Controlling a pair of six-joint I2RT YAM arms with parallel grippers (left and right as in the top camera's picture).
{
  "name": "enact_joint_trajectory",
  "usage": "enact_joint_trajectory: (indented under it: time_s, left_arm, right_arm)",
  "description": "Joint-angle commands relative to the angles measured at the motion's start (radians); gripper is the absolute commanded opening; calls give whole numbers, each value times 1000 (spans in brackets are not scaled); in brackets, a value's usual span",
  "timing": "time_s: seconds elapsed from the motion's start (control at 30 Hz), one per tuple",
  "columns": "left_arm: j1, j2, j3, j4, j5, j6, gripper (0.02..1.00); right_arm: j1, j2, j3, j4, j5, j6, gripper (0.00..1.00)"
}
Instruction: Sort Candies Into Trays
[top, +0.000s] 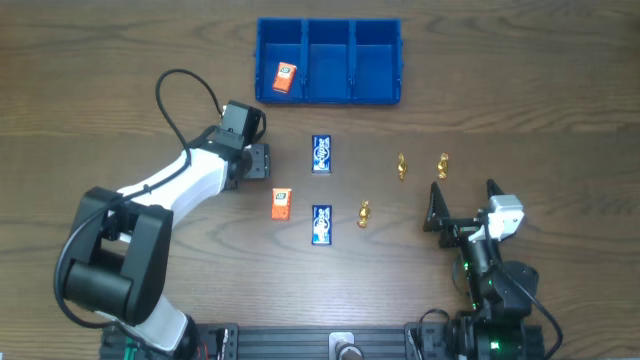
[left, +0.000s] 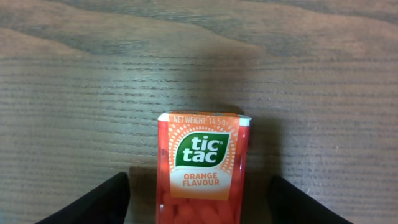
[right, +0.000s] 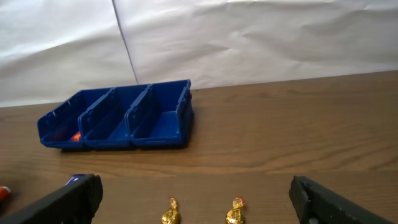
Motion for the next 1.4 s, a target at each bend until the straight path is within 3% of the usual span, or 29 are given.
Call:
enact_joint_trajectory:
  time_s: [0.03, 0.13, 0.33, 0.47, 0.6, 0.77, 0.93, 1.4]
  left_arm:
    - [17, 22, 12, 2, 24, 15, 476]
    - [22, 22, 12, 2, 24, 15, 340]
    - [22, 11, 18, 0, 40, 11, 257]
    - [-1, -91, 81, -37, 43, -8, 242]
    - [-45, -138, 291, -140, -24, -8, 242]
    - [-52, -3, 709, -290, -48, 11, 251]
    - [-51, 208, 959, -370, -23, 15, 257]
    - [-11, 373, 980, -349, 24, 7, 299]
  right_arm:
    - [-4, -5, 0, -6, -5, 3, 1000]
    - [-4, -5, 0, -6, -5, 3, 1000]
    - [-4, -5, 0, -6, -5, 3, 1000]
    - [-4, -5, 0, -6, -5, 3, 1000]
    - [-4, -5, 0, -6, -5, 3, 1000]
    - [-4, -5, 0, -6, -5, 3, 1000]
    - [-4, -5, 0, -6, -5, 3, 998]
    - [-4, -5, 0, -6, -5, 3, 1000]
